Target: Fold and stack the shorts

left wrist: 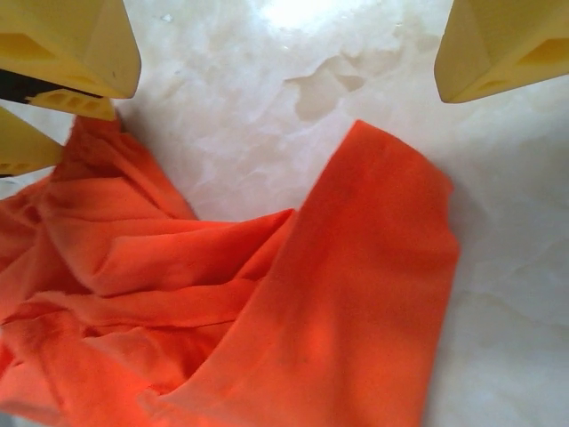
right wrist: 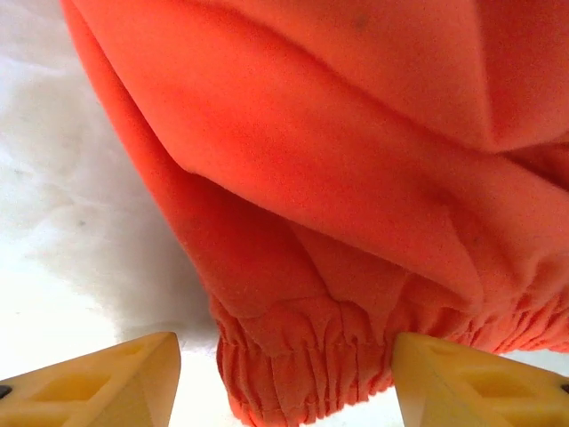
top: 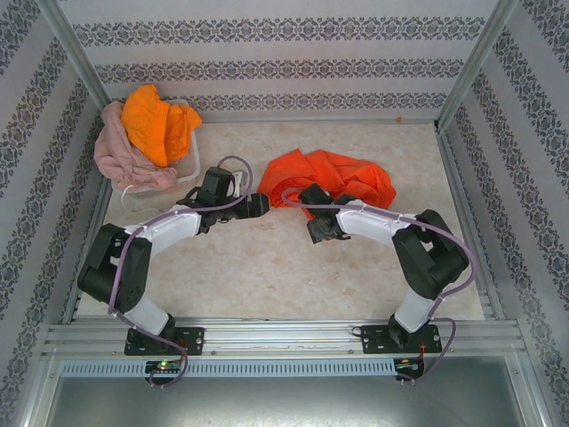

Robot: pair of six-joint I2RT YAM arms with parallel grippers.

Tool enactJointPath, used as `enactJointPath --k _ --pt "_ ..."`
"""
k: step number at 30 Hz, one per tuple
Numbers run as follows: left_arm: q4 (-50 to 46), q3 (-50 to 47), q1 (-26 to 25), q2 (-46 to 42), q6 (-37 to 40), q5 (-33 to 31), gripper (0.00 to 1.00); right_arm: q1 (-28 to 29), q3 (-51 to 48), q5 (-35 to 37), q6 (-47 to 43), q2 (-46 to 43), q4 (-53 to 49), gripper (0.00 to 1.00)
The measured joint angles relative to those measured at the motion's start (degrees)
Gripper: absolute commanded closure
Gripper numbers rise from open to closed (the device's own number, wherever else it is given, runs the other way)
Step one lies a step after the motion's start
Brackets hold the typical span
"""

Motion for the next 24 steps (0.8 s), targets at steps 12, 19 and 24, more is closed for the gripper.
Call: enactJointPath --k 12,19,24 --pt "-9.75 10.64 -2.82 10.56 8.87 -8.02 0.31 -1.84 0.72 -1.73 -0.26 2.49 -1.97 0.88" --pt "-11.89 14.51 -3.54 17.49 10.86 -11.28 0.48 -1.86 0.96 -1.66 -0.81 1.70 -2.19 1.00" --pt "-12.11 15.63 -3.54 18.62 11.26 -14.62 0.85 -1.99 0.79 -0.83 -2.01 -1.44 -2.54 1.00"
